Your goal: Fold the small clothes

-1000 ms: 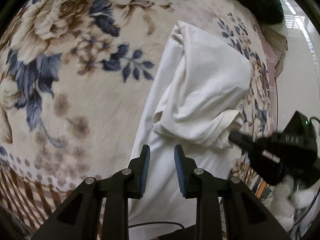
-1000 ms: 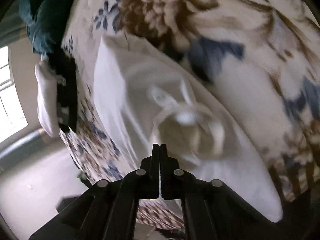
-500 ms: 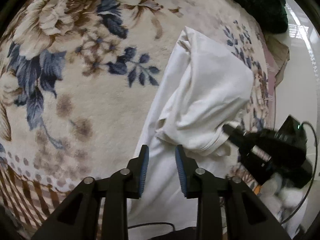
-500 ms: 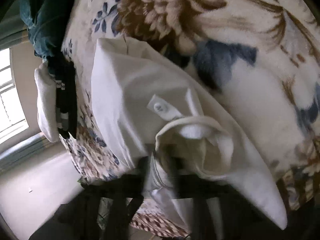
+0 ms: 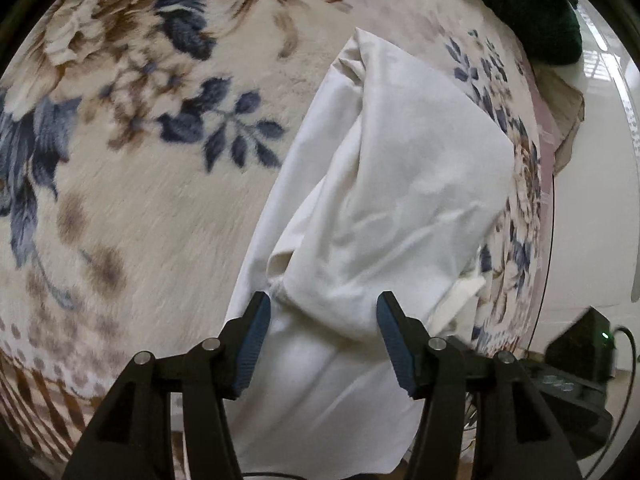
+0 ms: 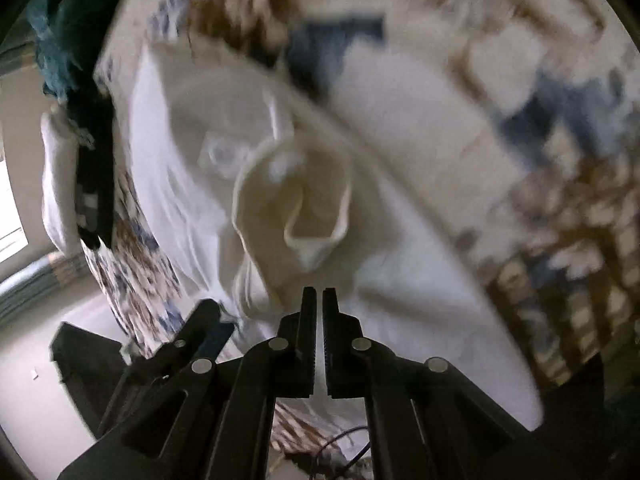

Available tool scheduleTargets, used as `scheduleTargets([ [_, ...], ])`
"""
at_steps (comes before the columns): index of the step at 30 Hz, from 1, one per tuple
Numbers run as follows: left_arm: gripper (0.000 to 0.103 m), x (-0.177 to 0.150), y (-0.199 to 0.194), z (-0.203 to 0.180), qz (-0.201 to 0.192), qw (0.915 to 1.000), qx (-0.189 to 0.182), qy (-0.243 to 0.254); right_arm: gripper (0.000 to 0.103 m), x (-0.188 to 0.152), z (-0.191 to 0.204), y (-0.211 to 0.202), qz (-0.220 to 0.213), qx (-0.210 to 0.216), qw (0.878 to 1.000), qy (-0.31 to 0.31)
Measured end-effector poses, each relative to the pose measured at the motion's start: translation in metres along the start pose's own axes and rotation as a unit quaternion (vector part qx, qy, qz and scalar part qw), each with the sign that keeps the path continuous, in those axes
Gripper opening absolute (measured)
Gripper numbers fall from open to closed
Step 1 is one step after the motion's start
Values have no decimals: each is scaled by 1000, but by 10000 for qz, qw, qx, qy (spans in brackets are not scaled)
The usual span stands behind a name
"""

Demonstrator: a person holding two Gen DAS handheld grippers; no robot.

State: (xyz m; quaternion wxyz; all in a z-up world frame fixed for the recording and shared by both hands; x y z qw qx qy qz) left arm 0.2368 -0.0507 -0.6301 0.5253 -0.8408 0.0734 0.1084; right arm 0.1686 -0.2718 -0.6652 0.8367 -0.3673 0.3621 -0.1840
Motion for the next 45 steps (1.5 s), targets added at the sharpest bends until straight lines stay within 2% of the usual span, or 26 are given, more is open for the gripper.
scheduleTargets([
  [1, 53, 3, 0, 1, -31, 10000, -39, -79, 6, 3, 0, -9, -128, 108, 9999, -13],
  [4, 53, 8, 5, 4, -90, 9997, -64, -215, 29, 18, 1, -34, -496, 339, 9982, 57],
  [5, 51, 9, 6, 6, -133, 9997, -60, -219, 38, 25, 2, -38, -566, 434, 9974, 103],
  [6, 46, 11, 6, 7, -213, 9996, -19, -202, 40, 32, 3, -39, -608, 503, 9967, 178],
  [7, 39, 13, 5, 8, -346, 9992, 104, -147, 40, 37, 4, -40, -627, 573, 9961, 246],
  [8, 25, 14, 4, 7, -407, 9989, 205, -61, 40, 43, 4, -40, -663, 607, 9955, 315],
  [11, 13, 15, -2, 7, -573, 9978, 317, 118, 39, 55, -1, -30, -646, 266, 9963, 497],
  [12, 12, 14, -4, 8, -597, 9976, 332, 143, 25, 54, -2, -25, -632, 183, 9962, 576],
  [13, 12, 14, -5, 10, -607, 9975, 325, 161, 16, 52, -4, -23, -670, 192, 9954, 653],
  [16, 11, 12, -5, 14, -590, 9972, 408, 226, 14, 41, -4, -27, -814, -25, 9956, 459],
  [19, 12, 11, 0, 18, -486, 9977, 413, 222, 14, 32, -7, -24, -744, -262, 9965, 258],
  [22, 14, 12, 1, 18, -327, 9989, 258, 209, 13, 29, -11, -10, -561, -671, 9962, -9],
  [24, 23, 9, -2, 16, -183, 9996, 28, 200, 16, 30, -12, -2, -378, -649, 9972, -41],
  [25, 24, 6, -6, 15, -149, 9996, -87, 243, 17, 31, -12, -3, -324, -605, 9976, -46],
  [26, 24, 3, -11, 15, -158, 9994, -133, 289, 24, 32, -12, -5, -305, -576, 9979, -43],
  [27, 30, -2, -17, 16, -169, 9992, -167, 318, 34, 33, -10, -11, -317, -472, 9984, -69],
  [28, 39, -7, -21, 17, -184, 9990, -222, 352, 40, 33, -11, -17, -336, -384, 9986, -129],
  [29, 61, -14, -26, 19, -198, 9987, -287, 383, 49, 33, -10, -23, -357, -347, 9986, -204],
  [30, 71, -21, -29, 21, -203, 9985, -329, 382, 53, 31, -10, -30, -371, -374, 9982, -281],
  [32, 71, -41, -32, 27, -132, 9986, -379, 350, 53, 25, -13, -40, -354, -388, 9977, -422],
  [36, 71, -86, -19, 48, 52, 9996, -201, 181, 53, 6, -36, -45, -92, -485, 9975, -501],
  [42, 71, -142, 16, 70, 249, 9997, 73, -34, 53, -42, -94, -24, 578, -739, 9920, -844],
  [45, 71, -161, 33, 78, 374, 9992, 61, -132, 53, -62, -118, -9, 831, -752, 9889, -977],
])
Point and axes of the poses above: each gripper's, at about its wrist camera, not at the fingertips, and y roughly the way its jaws point, z to its left, x to its top, the point moved 9 cm from there along y, roughly the way its jaws point, and after that the axes turned 11 degrees about z, right-handed, at the moved point
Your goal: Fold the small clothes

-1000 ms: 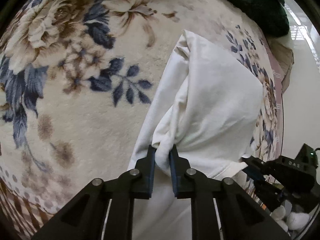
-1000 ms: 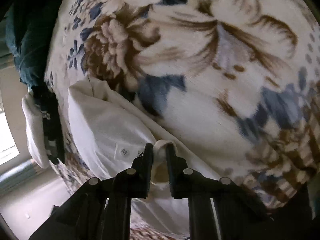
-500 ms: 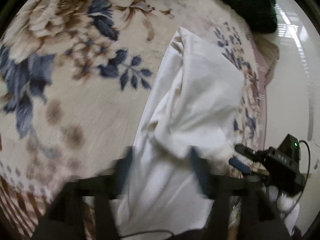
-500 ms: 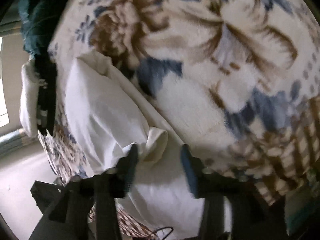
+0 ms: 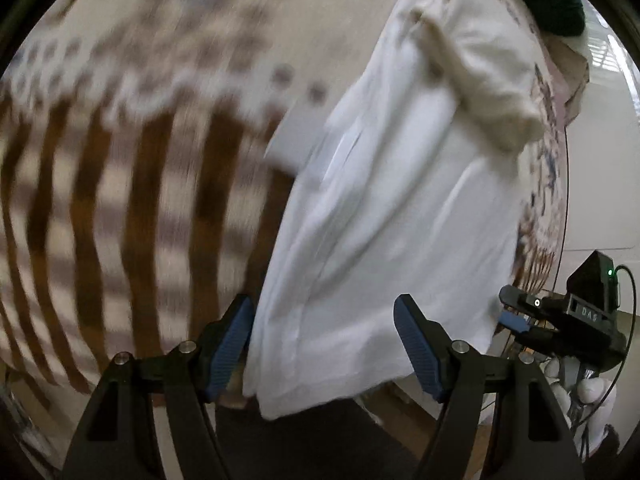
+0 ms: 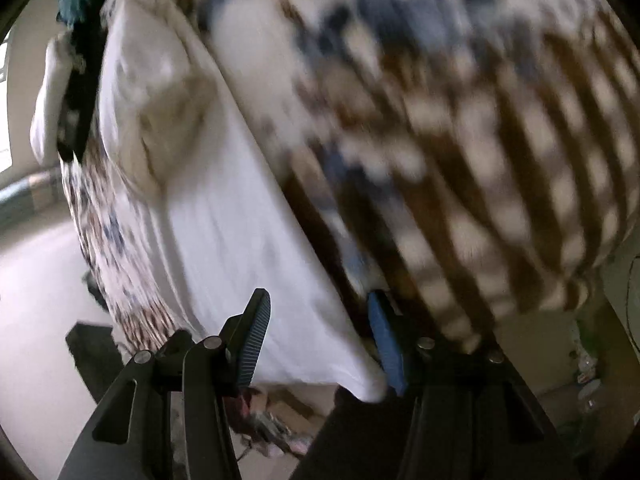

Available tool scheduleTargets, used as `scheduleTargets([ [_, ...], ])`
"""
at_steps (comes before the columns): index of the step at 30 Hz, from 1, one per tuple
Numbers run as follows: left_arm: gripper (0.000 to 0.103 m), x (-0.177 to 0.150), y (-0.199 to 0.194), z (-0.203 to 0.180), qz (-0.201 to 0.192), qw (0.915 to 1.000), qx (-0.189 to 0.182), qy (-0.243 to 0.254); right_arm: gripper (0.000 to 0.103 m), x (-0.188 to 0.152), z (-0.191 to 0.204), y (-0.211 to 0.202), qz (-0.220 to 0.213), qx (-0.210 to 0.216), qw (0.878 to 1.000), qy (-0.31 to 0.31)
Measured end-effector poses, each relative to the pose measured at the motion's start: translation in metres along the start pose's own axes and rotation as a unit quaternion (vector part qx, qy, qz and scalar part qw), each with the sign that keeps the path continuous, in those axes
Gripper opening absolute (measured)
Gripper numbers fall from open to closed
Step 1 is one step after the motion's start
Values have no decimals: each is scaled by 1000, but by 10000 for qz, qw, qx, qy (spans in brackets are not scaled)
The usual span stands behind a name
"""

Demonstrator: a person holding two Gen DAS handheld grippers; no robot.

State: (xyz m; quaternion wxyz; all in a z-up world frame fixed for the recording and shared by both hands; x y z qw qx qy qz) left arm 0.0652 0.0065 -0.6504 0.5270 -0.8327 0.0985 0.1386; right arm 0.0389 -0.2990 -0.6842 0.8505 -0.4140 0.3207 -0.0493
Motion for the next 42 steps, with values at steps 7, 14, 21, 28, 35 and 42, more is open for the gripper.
scheduleTargets([
  [7, 69, -15, 15, -10, -170, 9991, 228, 328, 53, -26, -19, 36, 78, 815, 9963, 253],
  [14, 4, -22, -6, -43, -543, 9972, -255, 436, 8, -41, -5, 38, -11, 1003, 9949, 54],
  [21, 4, 14, -88, -80, -986, 9816, -1632, 4, 7, -48, 56, -20, -227, 1289, 9901, -502],
  [28, 4, 126, -152, -108, -1490, 9554, -2542, -178, 7, 27, 135, -102, -816, 1733, 9783, -792],
  [35, 20, 266, -148, -116, -1475, 9546, -2556, -410, 7, 167, 184, -140, -1427, 1741, 9719, -689],
  [42, 63, 272, -177, -85, -1784, 9434, -2748, -521, 65, 213, 198, -153, -1555, 2188, 9615, -593],
])
Point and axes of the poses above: each gripper's, at about its wrist camera, not at the fingertips, and y roughly the way its jaws point, z to its left, x to its top, the point moved 9 cm from there along y, roughly the way its jaws point, and after that the axes turned 11 degrees about z, right-handed, at the moved point
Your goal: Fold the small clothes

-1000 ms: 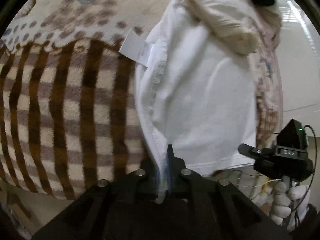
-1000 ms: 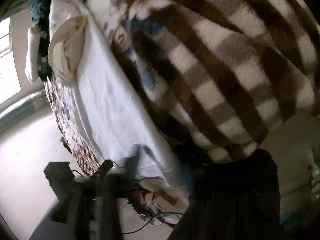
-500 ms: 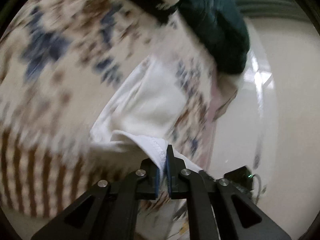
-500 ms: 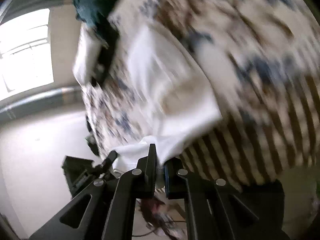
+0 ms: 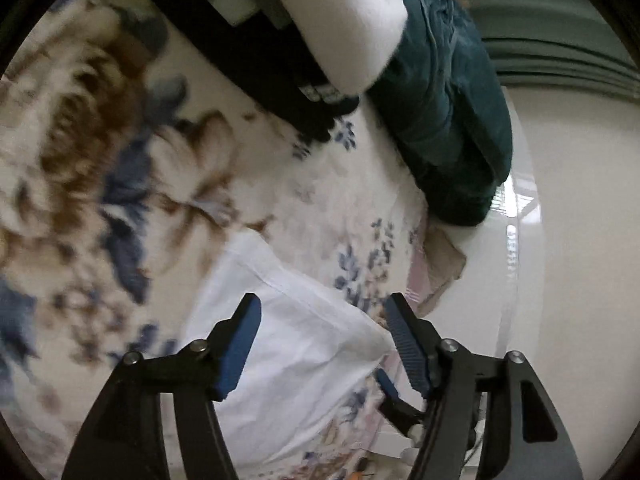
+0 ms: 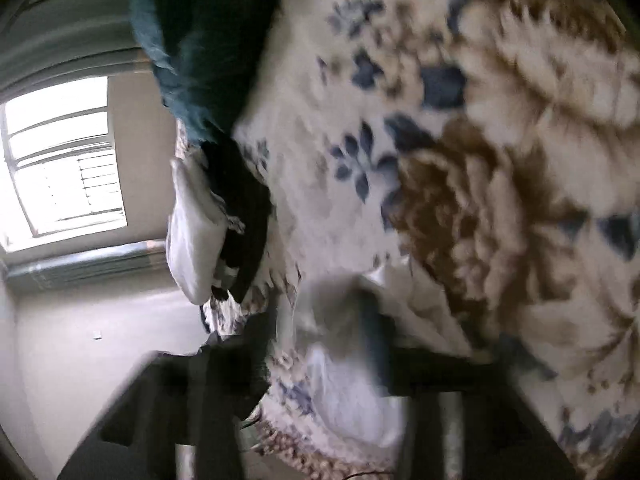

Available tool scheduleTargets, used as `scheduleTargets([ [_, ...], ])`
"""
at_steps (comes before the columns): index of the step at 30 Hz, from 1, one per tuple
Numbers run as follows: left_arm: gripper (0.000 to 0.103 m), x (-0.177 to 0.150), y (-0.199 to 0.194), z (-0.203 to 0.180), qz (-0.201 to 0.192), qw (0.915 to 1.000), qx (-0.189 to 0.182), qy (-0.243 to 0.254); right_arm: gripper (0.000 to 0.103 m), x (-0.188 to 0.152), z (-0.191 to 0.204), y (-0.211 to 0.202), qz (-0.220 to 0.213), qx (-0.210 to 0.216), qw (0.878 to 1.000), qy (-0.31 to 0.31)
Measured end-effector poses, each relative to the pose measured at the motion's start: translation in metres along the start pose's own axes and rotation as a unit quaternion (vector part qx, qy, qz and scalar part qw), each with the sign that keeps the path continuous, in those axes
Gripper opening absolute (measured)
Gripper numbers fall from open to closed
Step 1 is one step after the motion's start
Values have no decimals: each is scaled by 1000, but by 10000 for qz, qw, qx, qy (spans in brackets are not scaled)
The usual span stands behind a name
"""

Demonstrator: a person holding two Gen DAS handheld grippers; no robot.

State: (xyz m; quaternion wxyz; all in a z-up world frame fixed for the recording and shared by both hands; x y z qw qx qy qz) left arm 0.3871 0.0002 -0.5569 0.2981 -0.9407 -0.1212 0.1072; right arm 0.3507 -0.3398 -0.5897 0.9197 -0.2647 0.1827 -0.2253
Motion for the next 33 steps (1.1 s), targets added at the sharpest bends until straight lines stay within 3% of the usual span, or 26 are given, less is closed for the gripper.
scheduleTargets([
  [2, 64, -3, -3, 8, -3, 9986, 466, 270, 67, -2, -3, -10, -170, -248, 9995, -96],
  [5, 64, -4, 23, 28, 353, 9885, 1313, 667, 67, -3, -19, -5, -109, -764, 9969, -166],
  [8, 64, 0, 58, 44, 772, 9835, 1501, 647, 67, 0, -36, 16, 201, -1088, 9937, -162],
  [10, 59, 1, 76, 46, 854, 9818, 1550, 685, 67, 3, -46, 26, 313, -1121, 9932, -43],
  [11, 27, 0, 80, 41, 832, 9819, 1494, 815, 57, 5, -47, 28, 270, -1028, 9943, -27],
  [12, 3, -2, 84, 35, 855, 9805, 1467, 988, 18, 9, -44, 28, 134, -933, 9955, -50],
  [13, 3, -4, 87, 26, 856, 9776, 1485, 1221, 4, 8, -44, 29, 88, -966, 9953, -58],
  [17, 3, 2, 81, 0, 585, 9734, 1482, 1649, 4, 14, -35, 19, -284, -1252, 9916, -186],
  [20, 3, 21, 94, 14, 669, 9734, 1647, 1445, 4, 21, -42, 9, -443, -1599, 9861, -87],
  [23, 6, 25, 101, 29, 1062, 9761, 1553, 1084, 4, 32, -57, 24, -132, -1572, 9874, 135],
  [25, 16, 20, 85, 30, 1021, 9784, 1490, 1001, 6, 34, -60, 31, 205, -1346, 9900, 358],
  [26, 28, 13, 75, 30, 970, 9802, 1408, 996, 10, 32, -60, 27, 233, -1290, 9905, 404],
  [27, 45, 2, 62, 33, 941, 9819, 1352, 930, 22, 27, -58, 17, 191, -1132, 9927, 376],
  [29, 59, -19, 50, 41, 955, 9844, 1287, 727, 48, 13, -60, 0, 181, -1115, 9931, 326],
  [30, 59, -35, 45, 50, 1025, 9850, 1263, 569, 54, 0, -64, -7, 248, -1076, 9935, 286],
  [33, 59, -74, 49, 66, 1285, 9841, 1178, 325, 55, -36, -81, -3, 796, -1029, 9913, 215],
])
Point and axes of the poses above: each gripper's, at about its wrist camera, not at the fingertips, and y roughly the way its jaws point, z to its left, x to its top, the point moved 9 cm from there along y, roughly the way its jaws point, and after that the axes turned 11 degrees about z, right-handed, at the moved point
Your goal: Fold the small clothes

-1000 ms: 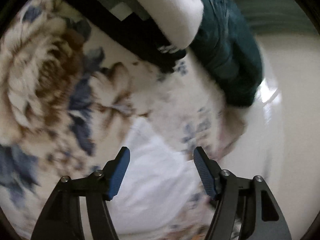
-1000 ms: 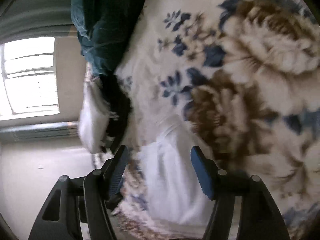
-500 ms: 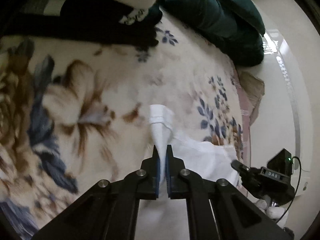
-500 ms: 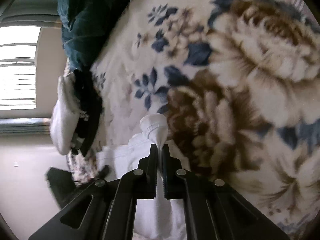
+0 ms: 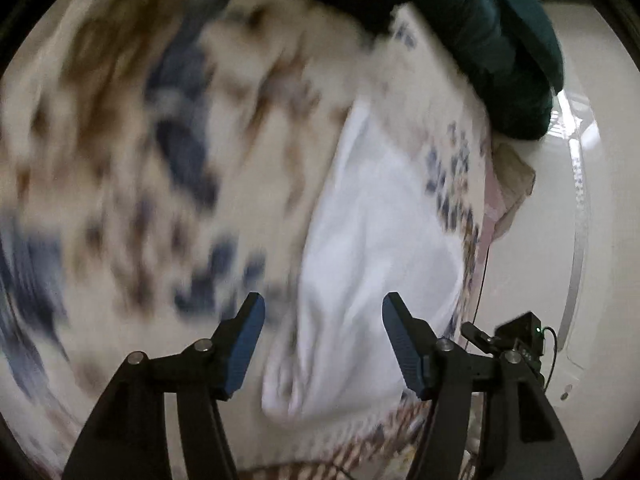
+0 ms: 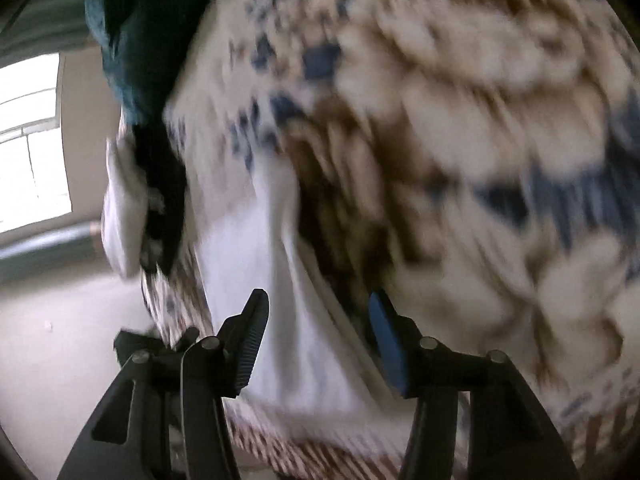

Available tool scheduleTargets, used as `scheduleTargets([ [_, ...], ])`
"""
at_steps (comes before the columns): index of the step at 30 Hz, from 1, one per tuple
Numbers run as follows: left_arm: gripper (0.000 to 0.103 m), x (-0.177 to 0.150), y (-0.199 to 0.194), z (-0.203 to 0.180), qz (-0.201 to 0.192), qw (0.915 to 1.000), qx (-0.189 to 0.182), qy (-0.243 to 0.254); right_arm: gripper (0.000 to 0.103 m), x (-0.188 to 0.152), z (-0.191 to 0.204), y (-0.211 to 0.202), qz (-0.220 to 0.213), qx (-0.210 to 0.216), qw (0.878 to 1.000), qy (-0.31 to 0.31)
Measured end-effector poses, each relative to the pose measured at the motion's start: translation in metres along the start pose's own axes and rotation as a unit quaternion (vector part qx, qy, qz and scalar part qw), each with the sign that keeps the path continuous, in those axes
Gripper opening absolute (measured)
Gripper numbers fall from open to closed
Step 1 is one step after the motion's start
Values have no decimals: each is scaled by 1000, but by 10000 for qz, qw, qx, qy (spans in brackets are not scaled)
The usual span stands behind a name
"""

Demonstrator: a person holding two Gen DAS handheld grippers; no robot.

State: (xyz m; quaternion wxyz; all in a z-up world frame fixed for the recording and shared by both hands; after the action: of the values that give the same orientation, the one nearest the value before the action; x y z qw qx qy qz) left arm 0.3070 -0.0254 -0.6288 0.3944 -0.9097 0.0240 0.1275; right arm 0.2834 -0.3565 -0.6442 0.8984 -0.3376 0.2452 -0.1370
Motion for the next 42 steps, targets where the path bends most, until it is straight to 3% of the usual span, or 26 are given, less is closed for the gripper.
scheduleTargets([
  [2, 56, -13, 9, -1, -22, 9999, 87, 73, 55, -16, -6, 13, 304, 57, 9995, -56],
  [5, 10, -25, 13, -11, -251, 9987, 241, 382, 55, -38, -9, 43, 845, 207, 9961, -149],
  [6, 7, -28, 10, -16, -330, 9973, 410, 520, 40, -40, -9, 48, 840, 186, 9961, -212],
  [7, 6, -29, 6, -20, -385, 9964, 472, 594, 17, -43, -7, 52, 779, 99, 9963, -338],
  [8, 6, -30, 2, -24, -426, 9959, 467, 640, 4, -46, -5, 53, 732, 18, 9966, -389],
  [11, 5, -32, -10, -39, -475, 9924, 647, 937, 3, -49, 6, 36, 244, -583, 9961, -624],
  [14, 6, -29, 4, -32, -132, 9895, 920, 1103, 3, -48, 9, 20, 41, -952, 9936, -614],
  [16, 6, -26, 24, -8, 211, 9867, 1245, 1020, 3, -42, 2, 21, 8, -1216, 9909, -581],
  [18, 10, -27, 26, -3, 375, 9913, 949, 832, 3, -39, -9, 37, 374, -1266, 9899, -520],
  [19, 11, -26, 19, -4, 342, 9945, 701, 703, 3, -39, -14, 44, 577, -1240, 9896, -446],
  [22, 37, -21, -6, -7, 13, 9970, 447, 633, 7, -32, -11, 33, 556, -709, 9957, -221],
  [23, 51, -18, -11, -7, -84, 9977, 345, 577, 20, -30, -11, 26, 499, -621, 9966, -216],
  [24, 59, -15, -14, -8, -176, 9981, 271, 530, 44, -24, -10, 13, 307, -511, 9980, -221],
  [26, 60, 3, -12, -8, -311, 9986, 136, 406, 54, -11, -7, -1, 27, -217, 9995, -240],
  [31, 57, 55, 9, -31, -579, 9975, 109, 396, 54, 29, -2, 10, 94, 377, 9992, 90],
  [32, 34, 64, 12, -40, -679, 9962, 153, 523, 54, 37, 5, 13, 71, 524, 9985, 109],
  [33, 0, 67, 11, -41, -728, 9950, 287, 620, 35, 42, 14, 13, -39, 678, 9977, 33],
  [34, 3, 72, 11, -43, -724, 9938, 448, 720, 11, 47, 22, 7, -313, 572, 9978, -102],
  [35, 3, 77, 9, -42, -758, 9928, 546, 747, 5, 49, 29, 9, -408, 394, 9983, -136],
  [37, 3, 86, 11, -35, -756, 9932, 622, 637, 5, 54, 29, 4, -661, 45, 9977, -120],
  [40, 7, 85, 3, -15, -683, 9958, 556, 254, 5, 56, 19, 10, -594, -313, 9977, -68],
  [41, 18, 81, -4, -12, -693, 9962, 469, 222, 5, 54, 14, 10, -542, -362, 9979, -17],
  [42, 42, 74, -11, -10, -726, 9964, 395, 192, 13, 51, 11, 10, -489, -427, 9979, 38],
])
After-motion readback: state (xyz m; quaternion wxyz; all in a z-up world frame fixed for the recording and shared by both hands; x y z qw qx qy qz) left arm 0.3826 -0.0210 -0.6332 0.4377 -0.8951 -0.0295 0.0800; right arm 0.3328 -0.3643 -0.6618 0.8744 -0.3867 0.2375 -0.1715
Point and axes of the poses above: each gripper's, at about its wrist camera, not at the fingertips, and y roughly the way its jaws point, z to its left, x to its top, the point moved 9 cm from there along y, roughly the way its jaws point, and after that the axes turned 11 degrees about z, right-handed, at the moved point
